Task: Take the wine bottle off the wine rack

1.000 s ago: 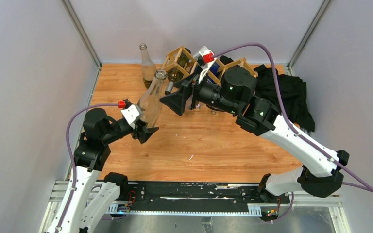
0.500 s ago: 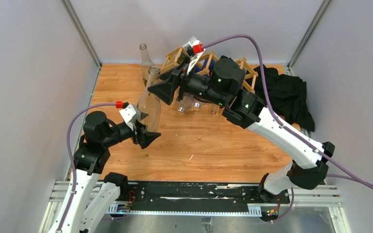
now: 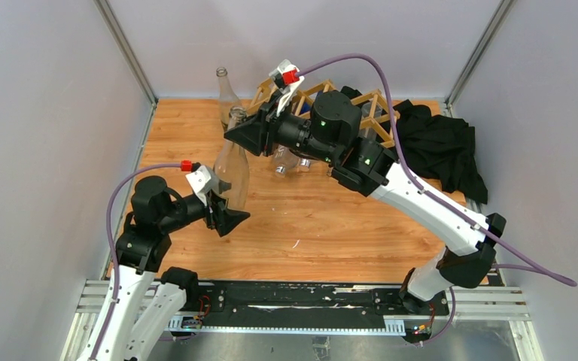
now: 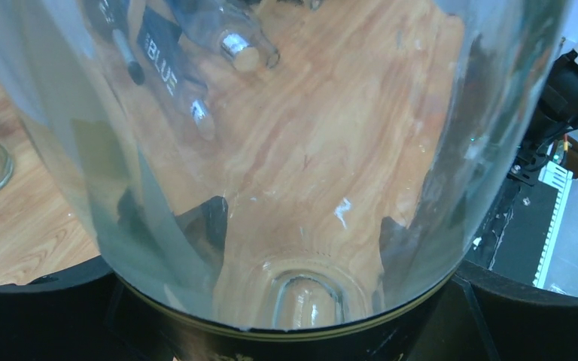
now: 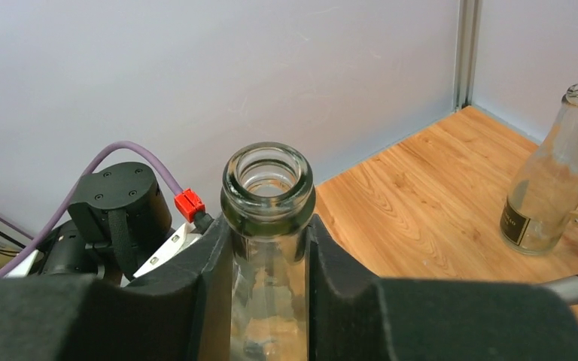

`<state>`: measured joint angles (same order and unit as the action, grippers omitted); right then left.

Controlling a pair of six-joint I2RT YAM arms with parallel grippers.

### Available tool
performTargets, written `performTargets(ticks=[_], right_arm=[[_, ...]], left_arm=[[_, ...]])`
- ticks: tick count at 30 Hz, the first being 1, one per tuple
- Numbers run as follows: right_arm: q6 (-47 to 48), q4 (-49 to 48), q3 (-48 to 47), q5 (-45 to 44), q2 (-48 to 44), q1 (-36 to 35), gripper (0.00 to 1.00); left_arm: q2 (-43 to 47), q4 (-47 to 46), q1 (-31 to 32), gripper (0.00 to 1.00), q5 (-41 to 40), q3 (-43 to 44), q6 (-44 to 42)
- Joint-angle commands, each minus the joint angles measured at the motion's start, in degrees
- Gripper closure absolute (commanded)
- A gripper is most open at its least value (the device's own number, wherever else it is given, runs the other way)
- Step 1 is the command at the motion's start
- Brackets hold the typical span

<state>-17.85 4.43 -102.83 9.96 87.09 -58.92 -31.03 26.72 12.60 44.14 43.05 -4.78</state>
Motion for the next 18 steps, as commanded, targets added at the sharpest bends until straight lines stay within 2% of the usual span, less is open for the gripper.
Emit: performTargets(ticks=[1,2,3,4,6,15,18], right_arm=[[-0.30,0.17,-2.89,-1.24,0.76,-0.76,1.00],[-0.23,0.58,-2.78,-1.40,0.70,-0.77,1.00],[-0.14,0.76,-2.57,-1.50,0.65,-0.76,1.00],[-0.07,1.02,-2.25,-1.78,0.52,-0.81,1.00],[0.14,1.01,-1.14,-2.08,-0.02,-0.76,1.00],[-0.48,0.70,3.95,-1.58,-2.29,-0.93,1.00],[-0.90,0.63,5.12,-1.22,-2.64,-1.23,1.00]], left_arm=[[1.89,-5.54,0.32,0.82,1.81,0.81,-1.27],[1.76,-5.29,0.32,0.54,1.33,0.93,-0.71],[1.57,-4.97,0.32,0.21,0.97,1.12,-0.11],[1.34,-4.86,0.32,0.03,0.64,1.34,0.58],[1.04,-5.19,0.32,0.00,-0.45,1.78,2.75],[-4.32,-12.96,0.32,0.00,-0.11,5.47,18.34],[-5.90,-14.52,0.32,0.01,0.46,5.64,19.80]])
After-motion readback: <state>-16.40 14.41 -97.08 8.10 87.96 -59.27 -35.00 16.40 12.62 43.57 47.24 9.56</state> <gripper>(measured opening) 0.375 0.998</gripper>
